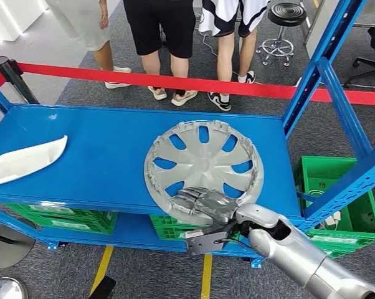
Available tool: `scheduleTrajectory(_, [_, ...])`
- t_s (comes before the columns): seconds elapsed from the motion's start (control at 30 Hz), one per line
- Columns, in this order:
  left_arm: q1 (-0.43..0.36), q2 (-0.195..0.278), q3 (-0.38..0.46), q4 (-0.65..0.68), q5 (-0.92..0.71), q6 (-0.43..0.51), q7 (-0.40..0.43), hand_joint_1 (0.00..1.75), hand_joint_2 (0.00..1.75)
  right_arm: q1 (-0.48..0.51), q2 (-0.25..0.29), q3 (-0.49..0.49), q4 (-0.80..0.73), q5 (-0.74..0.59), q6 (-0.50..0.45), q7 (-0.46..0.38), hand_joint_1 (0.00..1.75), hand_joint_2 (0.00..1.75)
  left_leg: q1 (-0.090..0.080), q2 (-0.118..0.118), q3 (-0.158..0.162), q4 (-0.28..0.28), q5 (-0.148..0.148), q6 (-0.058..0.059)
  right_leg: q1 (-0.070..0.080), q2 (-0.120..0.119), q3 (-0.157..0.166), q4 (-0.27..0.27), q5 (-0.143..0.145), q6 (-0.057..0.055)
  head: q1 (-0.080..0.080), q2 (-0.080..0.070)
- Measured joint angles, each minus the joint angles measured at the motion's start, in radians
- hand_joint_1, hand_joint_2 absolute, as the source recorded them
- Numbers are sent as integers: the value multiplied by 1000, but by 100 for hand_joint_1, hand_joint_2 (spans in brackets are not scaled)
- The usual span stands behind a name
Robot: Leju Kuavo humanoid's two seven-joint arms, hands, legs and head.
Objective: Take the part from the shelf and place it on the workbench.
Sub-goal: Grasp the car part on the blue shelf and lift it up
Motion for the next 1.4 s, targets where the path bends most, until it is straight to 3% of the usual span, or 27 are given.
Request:
scheduleTrajectory(0.23, [4,-1,12,0,2,-4,-3,0,0,-3,-75,3,-47,-9,6,20,0,175,-3,1,0,0,1,2,-3,1,0,-1,2,3,0,0])
scheduleTrajectory(0.57, [4,-5,25,0,9,-4,-11,0,0,6,-93,23,-58,36,-25,43,2,175,-3,1,0,0,1,3,-3,1,0,-2,2,3,0,0])
scheduleTrajectory(0.6, [4,-5,25,0,9,-4,-11,0,0,9,-93,26,-57,43,-33,46,13,175,-3,1,0,0,1,3,-3,1,0,-2,2,3,0,0])
scheduleTrajectory(0.7, [4,-5,25,0,9,-4,-11,0,0,12,-93,33,-52,59,-56,49,141,175,-3,1,0,0,1,3,-3,1,0,-2,2,3,0,0])
scheduleTrajectory(0.73, [4,-5,26,0,8,-4,-11,0,0,14,-93,35,-50,64,-64,50,175,175,-3,1,0,0,1,3,-3,1,0,-2,2,3,0,0])
scheduleTrajectory(1.2, [-2,-6,26,0,-1,-7,-14,0,0,16,-93,41,-29,78,-124,51,175,175,-3,1,0,0,1,3,-3,1,0,-2,2,3,0,0])
scheduleTrajectory(1.4, [-7,-9,26,0,-7,-11,-19,0,0,53,-78,14,-32,104,-235,5,175,175,-3,0,0,0,1,4,-3,0,0,-2,2,3,0,0])
